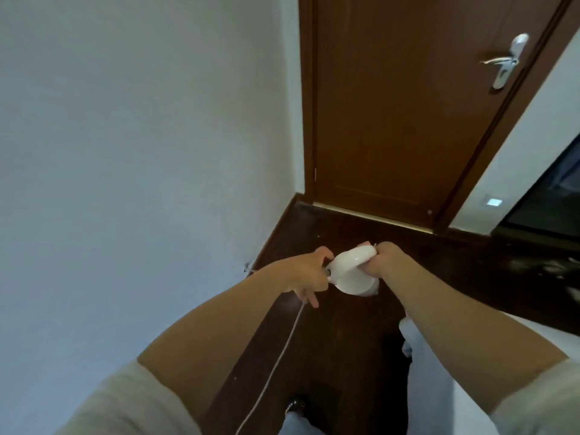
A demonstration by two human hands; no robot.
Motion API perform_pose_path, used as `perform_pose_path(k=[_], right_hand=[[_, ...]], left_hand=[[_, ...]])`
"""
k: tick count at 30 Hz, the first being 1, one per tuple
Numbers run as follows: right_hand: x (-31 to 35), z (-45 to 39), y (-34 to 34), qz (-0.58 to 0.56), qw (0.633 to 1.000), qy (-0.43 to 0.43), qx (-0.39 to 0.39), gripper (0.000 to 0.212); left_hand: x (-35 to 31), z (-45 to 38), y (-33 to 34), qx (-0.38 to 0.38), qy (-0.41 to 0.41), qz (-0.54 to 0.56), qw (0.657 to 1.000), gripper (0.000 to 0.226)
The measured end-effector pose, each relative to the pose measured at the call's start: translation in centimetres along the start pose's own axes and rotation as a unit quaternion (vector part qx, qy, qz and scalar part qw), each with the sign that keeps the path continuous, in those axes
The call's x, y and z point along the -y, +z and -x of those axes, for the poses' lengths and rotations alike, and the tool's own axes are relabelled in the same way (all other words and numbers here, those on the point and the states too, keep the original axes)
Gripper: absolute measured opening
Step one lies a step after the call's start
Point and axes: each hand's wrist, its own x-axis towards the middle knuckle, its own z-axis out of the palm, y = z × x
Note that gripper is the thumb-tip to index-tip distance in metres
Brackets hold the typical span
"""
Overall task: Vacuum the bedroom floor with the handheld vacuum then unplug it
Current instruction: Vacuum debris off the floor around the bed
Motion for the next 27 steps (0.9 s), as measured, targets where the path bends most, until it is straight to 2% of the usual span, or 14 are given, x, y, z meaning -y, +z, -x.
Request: perform_pose_path(k=[1, 2, 3, 5, 7, 9, 11, 14, 16, 19, 21, 23, 25, 27], right_hand=[[0.9, 0.2, -0.5, -0.019, 0.999, -0.029, -0.013, 0.051], [2.0, 0.1, -1.1, -0.07, 0.997, -0.008, 0.01, 0.049], [3.1, -0.4, -1.5, -0.168, 0.986, 0.01, 0.001, 0.045], [4.6, -1.2, -2.5, -0.257, 0.966, 0.006, -0.015, 0.04], [5.8, -1.8, -3.8, -0.264, 0.964, 0.0, -0.027, 0.036], [6.6, -2.3, -5.3, -0.196, 0.98, -0.005, -0.029, 0.033], [7.5, -3.1, -7.1, -0.137, 0.99, -0.01, -0.035, 0.038], [8.7, -4.3, -9.3, -0.124, 0.991, -0.004, -0.05, 0.041], [9.5, -5.7, -11.4, -0.123, 0.991, 0.012, -0.054, 0.042], [10.9, -8.4, -14.3, -0.191, 0.98, 0.028, -0.058, 0.046], [12.6, -10.2, -17.0, -0.254, 0.965, 0.03, -0.054, 0.045], [13.8, -11.3, -18.9, -0.262, 0.964, 0.008, -0.052, 0.043], [15.4, -12.2, -21.5, -0.286, 0.956, 0.013, -0.062, 0.041], [17.6, -13.0, -24.4, -0.301, 0.951, -0.012, -0.072, 0.039]], left_hand=[[-0.3, -0.9, -0.8, 0.026, -0.016, 0.014, 0.999, 0.069], [-0.6, -1.8, -1.8, 0.049, -0.026, 0.01, 0.998, 0.061], [-0.8, -2.6, -2.7, 0.064, -0.031, -0.009, 0.997, 0.052], [-1.1, -4.7, -4.7, 0.081, -0.028, -0.065, 0.994, 0.039], [-1.1, -6.5, -6.2, 0.105, -0.031, -0.124, 0.986, 0.031], [-1.1, -8.0, -6.6, 0.131, -0.031, -0.167, 0.977, 0.02], [-3.2, -10.2, -6.6, 0.113, 0.018, -0.199, 0.973, 0.011], [-8.7, -13.2, -4.9, 0.082, 0.111, -0.229, 0.964, 0.016], [-12.8, -15.1, -3.7, 0.092, 0.155, -0.263, 0.948, 0.018], [-18.5, -18.4, -2.8, 0.075, 0.219, -0.315, 0.92, 0.017], [-22.7, -21.2, -2.0, 0.072, 0.215, -0.336, 0.914, 0.033], [-25.2, -23.2, -1.5, 0.079, 0.162, -0.361, 0.915, 0.055], [-28.2, -25.3, -0.4, 0.075, 0.12, -0.365, 0.92, 0.061], [-32.0, -27.2, 0.9, 0.055, 0.145, -0.372, 0.915, 0.06]])
